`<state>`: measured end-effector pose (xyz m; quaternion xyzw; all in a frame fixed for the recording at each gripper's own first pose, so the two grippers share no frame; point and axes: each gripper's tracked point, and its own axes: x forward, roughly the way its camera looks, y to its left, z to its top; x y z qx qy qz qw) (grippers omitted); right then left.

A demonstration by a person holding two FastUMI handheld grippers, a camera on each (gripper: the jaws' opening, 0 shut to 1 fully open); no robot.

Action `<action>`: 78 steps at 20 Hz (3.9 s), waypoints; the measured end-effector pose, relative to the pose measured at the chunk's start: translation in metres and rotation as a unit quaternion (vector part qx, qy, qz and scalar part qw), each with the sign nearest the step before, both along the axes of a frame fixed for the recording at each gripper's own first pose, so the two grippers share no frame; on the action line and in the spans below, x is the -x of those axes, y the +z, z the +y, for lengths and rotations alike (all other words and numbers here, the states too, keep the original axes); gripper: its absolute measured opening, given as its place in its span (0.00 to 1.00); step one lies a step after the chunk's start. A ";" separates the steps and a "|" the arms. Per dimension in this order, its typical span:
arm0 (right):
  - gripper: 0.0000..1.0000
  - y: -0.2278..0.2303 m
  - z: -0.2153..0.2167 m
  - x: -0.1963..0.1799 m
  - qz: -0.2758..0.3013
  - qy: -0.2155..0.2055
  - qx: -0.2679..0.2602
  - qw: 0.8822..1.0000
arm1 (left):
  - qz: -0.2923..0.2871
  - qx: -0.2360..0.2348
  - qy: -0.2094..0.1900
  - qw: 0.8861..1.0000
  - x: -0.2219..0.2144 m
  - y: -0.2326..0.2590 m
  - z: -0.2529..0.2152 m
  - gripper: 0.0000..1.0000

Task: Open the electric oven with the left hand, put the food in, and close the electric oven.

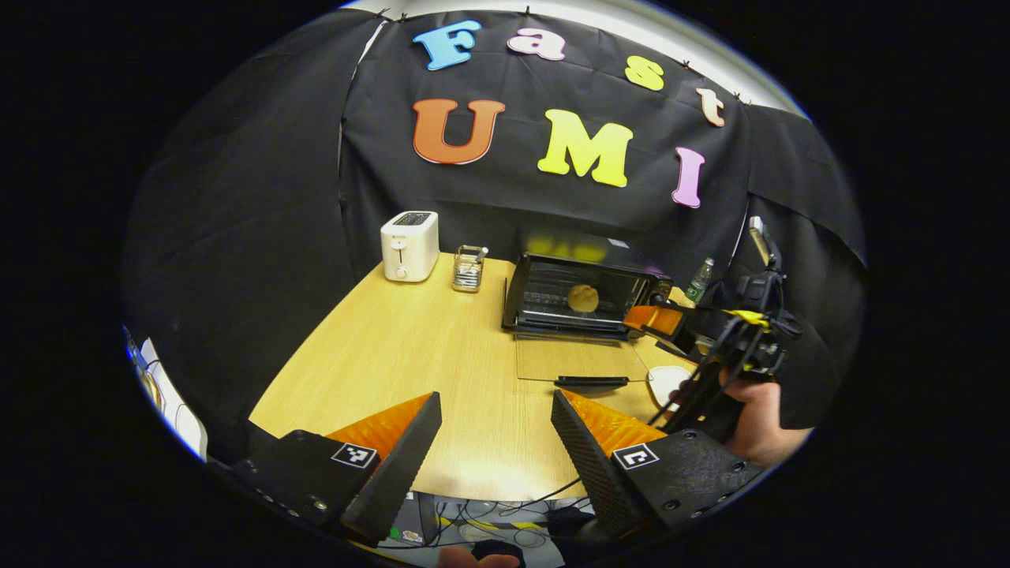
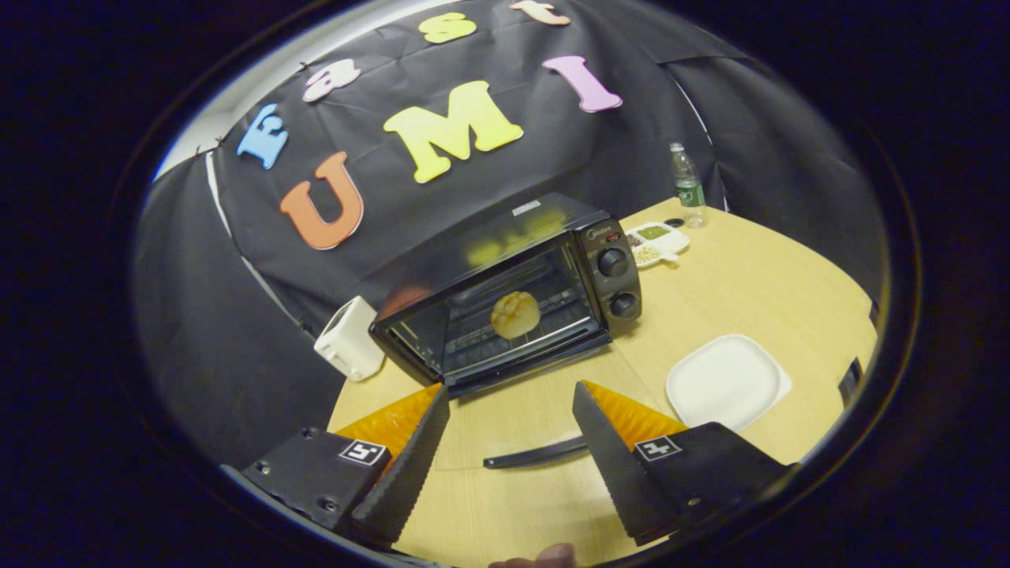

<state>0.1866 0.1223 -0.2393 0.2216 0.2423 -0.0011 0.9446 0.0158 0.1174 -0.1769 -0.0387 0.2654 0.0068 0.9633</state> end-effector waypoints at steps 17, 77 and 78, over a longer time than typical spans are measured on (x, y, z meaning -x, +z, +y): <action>0.96 0.029 -0.132 0.105 0.008 0.074 0.220 0.973 | 0.091 0.036 -0.068 0.993 -0.051 -0.133 -0.126 0.94; 0.97 0.225 -0.029 0.281 -0.199 0.058 0.209 0.956 | -0.294 -0.043 -0.020 0.955 0.106 0.206 -0.056 0.94; 0.97 0.227 -0.026 0.287 -0.202 0.059 0.216 0.953 | -0.294 -0.047 -0.025 0.954 0.111 0.204 -0.057 0.94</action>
